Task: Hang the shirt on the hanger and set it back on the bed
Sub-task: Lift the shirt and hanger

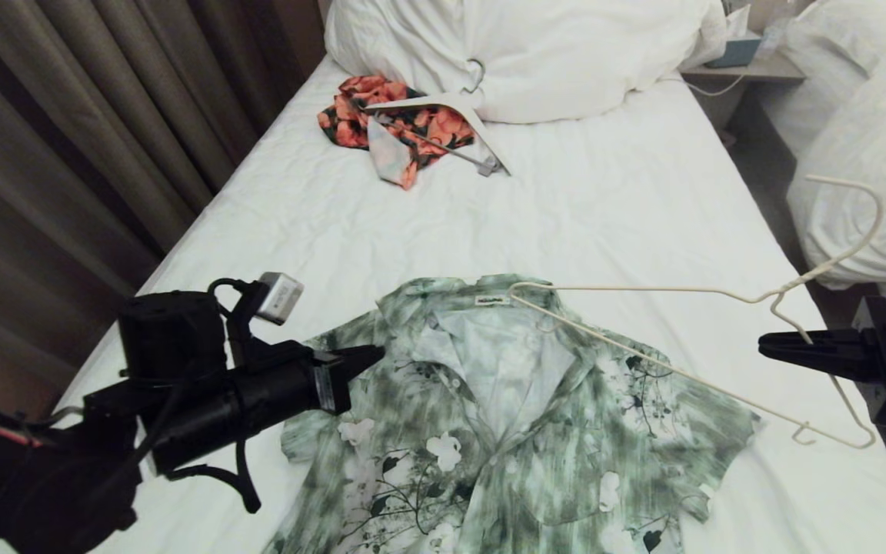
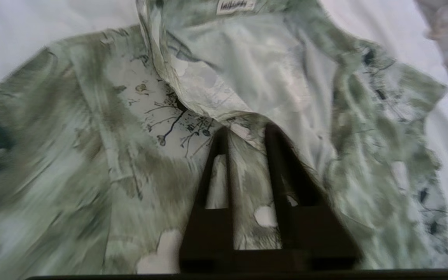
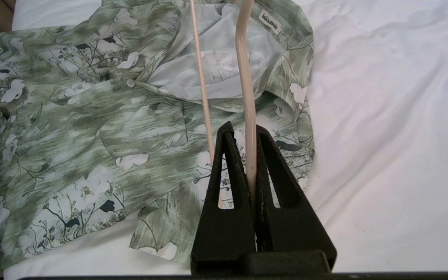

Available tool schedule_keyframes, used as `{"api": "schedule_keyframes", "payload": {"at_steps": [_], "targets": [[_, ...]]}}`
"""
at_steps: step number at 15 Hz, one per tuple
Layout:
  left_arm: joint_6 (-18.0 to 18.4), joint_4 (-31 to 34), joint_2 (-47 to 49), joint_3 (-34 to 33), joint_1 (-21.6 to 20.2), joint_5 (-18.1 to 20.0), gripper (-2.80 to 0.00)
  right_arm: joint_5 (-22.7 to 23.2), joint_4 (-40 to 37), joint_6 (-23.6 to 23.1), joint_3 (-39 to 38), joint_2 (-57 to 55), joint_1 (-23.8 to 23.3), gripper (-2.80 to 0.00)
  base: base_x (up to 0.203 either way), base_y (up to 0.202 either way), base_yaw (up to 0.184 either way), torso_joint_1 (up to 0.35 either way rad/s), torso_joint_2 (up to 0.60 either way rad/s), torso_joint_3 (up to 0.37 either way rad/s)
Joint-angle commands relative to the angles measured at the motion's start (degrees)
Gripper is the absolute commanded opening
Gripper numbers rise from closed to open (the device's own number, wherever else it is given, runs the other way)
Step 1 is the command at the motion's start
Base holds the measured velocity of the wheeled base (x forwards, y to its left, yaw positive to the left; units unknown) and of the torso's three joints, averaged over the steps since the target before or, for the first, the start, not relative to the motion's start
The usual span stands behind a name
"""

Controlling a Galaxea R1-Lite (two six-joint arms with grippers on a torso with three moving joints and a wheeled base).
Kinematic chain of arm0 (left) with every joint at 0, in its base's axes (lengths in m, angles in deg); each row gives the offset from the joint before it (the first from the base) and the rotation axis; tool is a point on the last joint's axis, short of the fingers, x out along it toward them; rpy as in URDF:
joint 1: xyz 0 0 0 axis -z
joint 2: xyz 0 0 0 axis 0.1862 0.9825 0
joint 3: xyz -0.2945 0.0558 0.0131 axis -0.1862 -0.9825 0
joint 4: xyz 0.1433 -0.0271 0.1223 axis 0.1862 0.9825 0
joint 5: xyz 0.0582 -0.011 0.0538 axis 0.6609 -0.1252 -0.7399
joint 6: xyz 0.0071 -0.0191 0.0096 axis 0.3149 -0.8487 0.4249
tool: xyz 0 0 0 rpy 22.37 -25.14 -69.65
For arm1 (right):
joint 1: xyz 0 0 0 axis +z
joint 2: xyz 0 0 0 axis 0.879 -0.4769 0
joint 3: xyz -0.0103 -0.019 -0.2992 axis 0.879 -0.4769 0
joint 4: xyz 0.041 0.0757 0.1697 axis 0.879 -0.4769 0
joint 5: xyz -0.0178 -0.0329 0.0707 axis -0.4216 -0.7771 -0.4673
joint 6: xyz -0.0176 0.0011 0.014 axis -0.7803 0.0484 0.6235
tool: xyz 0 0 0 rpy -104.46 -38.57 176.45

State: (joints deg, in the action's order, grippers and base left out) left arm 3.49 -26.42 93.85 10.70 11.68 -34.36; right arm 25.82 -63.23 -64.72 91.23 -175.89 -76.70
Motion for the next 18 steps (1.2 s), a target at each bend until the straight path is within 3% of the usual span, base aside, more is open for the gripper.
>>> {"api": "schedule_keyframes", "payload": {"at_steps": [1, 6, 18], "targets": [[-0.01, -0.39, 6.26, 2.35, 0.44, -0.52, 0.0, 0.39, 0.14, -0.24, 0.12, -0.69, 0.03, -2.8, 0.0, 0.0, 0.0, 0.0, 0.0, 0.0], [0.7, -6.02, 14.3, 6.31, -0.62, -4.34, 0.0, 0.39, 0.32, -0.33, 0.7, -0.69, -0.03, -2.8, 0.0, 0.0, 0.0, 0.0, 0.0, 0.0], [0.96, -6.29, 21.86, 13.77, 1.93, -9.25, 0.0, 0.39, 0.41, -0.59, 0.7, -2.09, 0.43, -2.8, 0.0, 0.0, 0.0, 0.0, 0.0, 0.0]]}}
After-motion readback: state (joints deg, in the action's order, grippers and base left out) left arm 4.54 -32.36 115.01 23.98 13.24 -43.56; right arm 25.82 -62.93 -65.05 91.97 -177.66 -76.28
